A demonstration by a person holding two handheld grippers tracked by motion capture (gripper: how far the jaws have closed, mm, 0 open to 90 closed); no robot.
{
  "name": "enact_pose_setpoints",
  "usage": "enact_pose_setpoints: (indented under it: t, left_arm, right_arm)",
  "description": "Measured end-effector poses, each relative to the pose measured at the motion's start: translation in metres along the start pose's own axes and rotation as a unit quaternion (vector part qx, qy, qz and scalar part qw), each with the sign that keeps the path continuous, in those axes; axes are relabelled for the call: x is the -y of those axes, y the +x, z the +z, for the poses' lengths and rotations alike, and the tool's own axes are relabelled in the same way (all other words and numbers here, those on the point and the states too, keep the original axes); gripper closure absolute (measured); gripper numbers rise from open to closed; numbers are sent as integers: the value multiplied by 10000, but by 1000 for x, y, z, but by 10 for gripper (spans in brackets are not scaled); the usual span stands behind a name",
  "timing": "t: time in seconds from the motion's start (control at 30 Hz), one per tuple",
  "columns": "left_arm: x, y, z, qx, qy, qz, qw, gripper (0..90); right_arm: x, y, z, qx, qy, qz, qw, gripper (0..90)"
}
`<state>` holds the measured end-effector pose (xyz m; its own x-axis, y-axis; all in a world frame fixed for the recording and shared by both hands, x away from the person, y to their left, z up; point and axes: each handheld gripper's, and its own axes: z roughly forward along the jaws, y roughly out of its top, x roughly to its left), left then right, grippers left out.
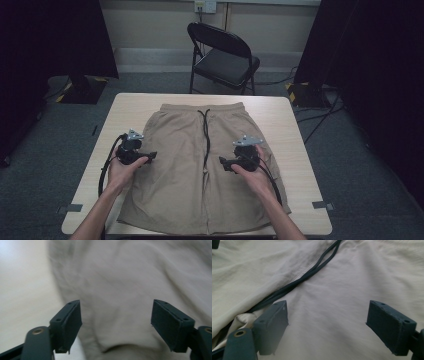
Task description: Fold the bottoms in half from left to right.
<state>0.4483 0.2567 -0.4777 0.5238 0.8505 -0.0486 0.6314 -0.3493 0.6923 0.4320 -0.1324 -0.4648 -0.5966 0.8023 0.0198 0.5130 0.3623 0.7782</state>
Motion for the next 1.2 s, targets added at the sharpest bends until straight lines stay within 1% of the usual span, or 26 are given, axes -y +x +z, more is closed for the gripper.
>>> enact_pose_setpoints:
  t: [0.03,0.07,0.1,0.13,0.17,0.2,0.27,0.3,0.33,0.4,0.47,0.53,0.57,0.67,0.7,0.77,0.8,0.83,0.87,0.93,0.97,1.0,1.03,1.07,1.1,1.2]
  left_arm:
    - [2,-2,2,-47,16,29,10000,231]
    - [2,-1,1,-118,85,120,9998,233]
    - [3,-1,2,-139,81,89,9998,236]
    - [5,1,4,-92,88,12,9999,235]
    - [8,3,7,-72,196,19,9998,235]
    - [10,3,9,-119,153,25,9998,235]
    - [10,3,10,-124,107,24,9999,225]
    - [11,3,11,-137,45,6,9999,219]
    - [12,3,10,-158,54,85,9998,216]
    - [12,2,11,-169,8,59,9998,198]
    - [12,-2,13,-170,-11,14,9999,185]
    - [12,-3,13,-152,-12,59,9999,184]
    - [12,-7,14,-84,-23,153,9998,185]
    - [11,-10,15,-67,-47,170,9998,184]
    - [11,-13,17,-48,-101,202,9997,183]
    - [11,-14,18,-35,-123,224,9997,177]
    - [11,-14,18,-35,-123,224,9997,175]
    - [11,-16,19,-33,-178,179,9997,172]
    - [10,-19,20,-37,-192,159,9997,170]
    - [10,-21,21,-16,-190,197,9996,169]
    - [10,-24,21,18,-163,243,9996,169]
    - [9,-31,21,96,-122,325,9994,170]
    - [9,-34,20,84,-59,337,9994,170]
    - [9,-34,20,84,-59,337,9994,170]
    - [9,-38,19,73,-22,322,9995,170]
    - [9,-43,17,109,85,346,9993,172]
  right_arm:
    - [1,2,6,-69,73,23,9999,170]
    - [3,4,14,-73,147,-12,9999,169]
    - [5,6,18,-68,194,-40,9998,170]
    - [6,7,22,-69,235,-72,9997,172]
    - [10,9,28,22,292,-127,9995,176]
    - [11,10,30,37,338,-134,9993,176]
    - [13,9,32,44,367,-119,9992,179]
    - [18,7,34,32,375,-152,9992,181]
    - [19,5,34,35,340,-134,9993,181]
    - [19,1,33,108,364,-93,9992,178]
    - [20,-4,33,112,321,-100,9994,178]
    - [21,-8,31,158,314,-58,9994,178]
    - [22,-10,30,172,314,-43,9993,178]
    - [24,-14,27,204,314,-14,9993,178]
    - [26,-21,24,243,327,4,9992,178]
    - [29,-27,21,299,302,59,9991,178]
    - [30,-29,19,334,308,88,9989,178]
    - [31,-31,18,342,308,110,9989,178]
    - [33,-32,16,361,300,112,9988,178]
    - [35,-34,12,386,307,144,9987,178]
    - [35,-34,12,386,307,144,9987,178]
    - [38,-35,10,423,306,166,9985,179]
    - [38,-35,8,419,330,170,9984,178]
    - [38,-35,8,419,330,170,9984,178]
    - [40,-38,4,412,407,161,9982,179]
    - [42,-41,-1,422,470,184,9978,178]
